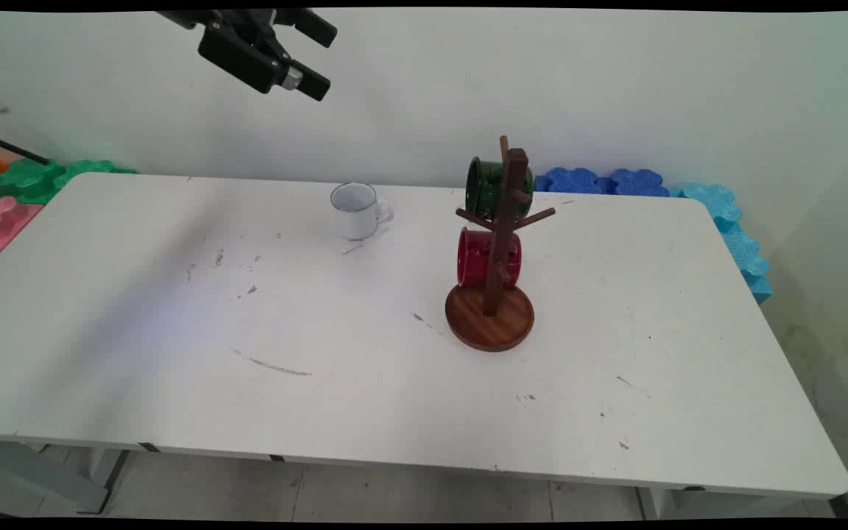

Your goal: Pick up the green mug from the rack

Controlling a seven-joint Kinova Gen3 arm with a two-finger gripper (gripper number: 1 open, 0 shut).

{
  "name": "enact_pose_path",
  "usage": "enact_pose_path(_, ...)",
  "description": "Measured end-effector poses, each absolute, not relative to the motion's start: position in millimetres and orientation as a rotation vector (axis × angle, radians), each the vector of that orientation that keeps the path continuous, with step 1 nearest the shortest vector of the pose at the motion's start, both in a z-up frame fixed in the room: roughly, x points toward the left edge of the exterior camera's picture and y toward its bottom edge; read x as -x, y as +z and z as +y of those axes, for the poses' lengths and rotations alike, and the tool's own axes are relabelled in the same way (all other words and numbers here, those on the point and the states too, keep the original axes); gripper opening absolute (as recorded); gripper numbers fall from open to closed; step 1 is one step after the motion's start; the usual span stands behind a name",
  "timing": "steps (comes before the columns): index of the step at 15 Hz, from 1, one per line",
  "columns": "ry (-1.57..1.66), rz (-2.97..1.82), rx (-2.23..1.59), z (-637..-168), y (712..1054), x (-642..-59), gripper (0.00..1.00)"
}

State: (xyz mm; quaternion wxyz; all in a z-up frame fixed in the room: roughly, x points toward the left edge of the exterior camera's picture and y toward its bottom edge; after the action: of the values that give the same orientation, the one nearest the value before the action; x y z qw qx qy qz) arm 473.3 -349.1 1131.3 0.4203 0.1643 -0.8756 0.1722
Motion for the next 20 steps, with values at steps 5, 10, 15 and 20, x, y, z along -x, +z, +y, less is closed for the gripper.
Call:
enact_pose_path(5, 0.439, -2.197, -0.437, -355, 1127, -469, 1.0)
enact_pose_path(10, 0.447, -2.209, -0.477, -366, 1109, -467, 1.0)
enact_pose_path(15, 0.447, -2.213, -0.501, -385, 1075, -461, 1.0)
enact_pose_path(20, 0.443, -2.195, -0.491, -405, 1039, -452, 1.0)
